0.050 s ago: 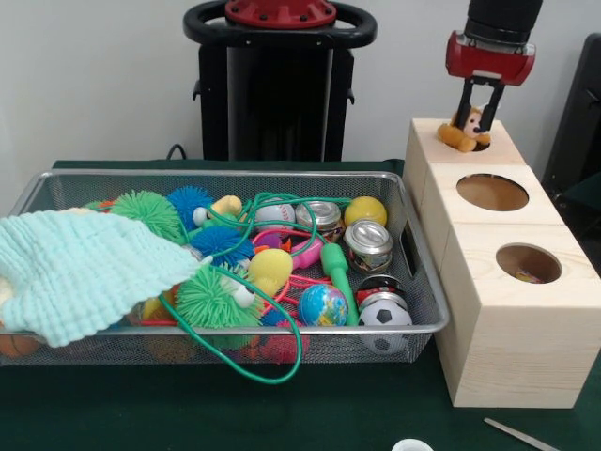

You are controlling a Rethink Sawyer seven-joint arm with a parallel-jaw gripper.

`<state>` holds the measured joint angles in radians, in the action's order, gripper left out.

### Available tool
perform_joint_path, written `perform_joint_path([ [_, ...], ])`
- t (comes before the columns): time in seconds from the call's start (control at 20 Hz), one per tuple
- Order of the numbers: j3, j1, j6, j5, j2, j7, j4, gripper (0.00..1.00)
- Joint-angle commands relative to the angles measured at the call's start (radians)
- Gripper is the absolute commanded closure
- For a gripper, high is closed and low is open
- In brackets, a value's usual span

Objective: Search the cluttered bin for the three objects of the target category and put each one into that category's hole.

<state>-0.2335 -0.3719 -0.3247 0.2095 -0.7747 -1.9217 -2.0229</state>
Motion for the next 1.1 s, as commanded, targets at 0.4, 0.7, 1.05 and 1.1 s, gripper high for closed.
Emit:
perform_joint_path([
  [0.4, 0.079, 0.059, 0.053, 0.052, 0.145, -0.191, 0.023, 1.0],
  [0.7, 0.11, 0.08, 0.159, 0.037, 0.233, -0.18, 0.064, 1.0],
  [1.05, 0.115, 0.079, 0.132, 0.048, 0.246, -0.168, 0.086, 0.0],
  [1.1, 0.11, 0.078, 0.116, 0.046, 0.241, -0.164, 0.088, 0.0],
])
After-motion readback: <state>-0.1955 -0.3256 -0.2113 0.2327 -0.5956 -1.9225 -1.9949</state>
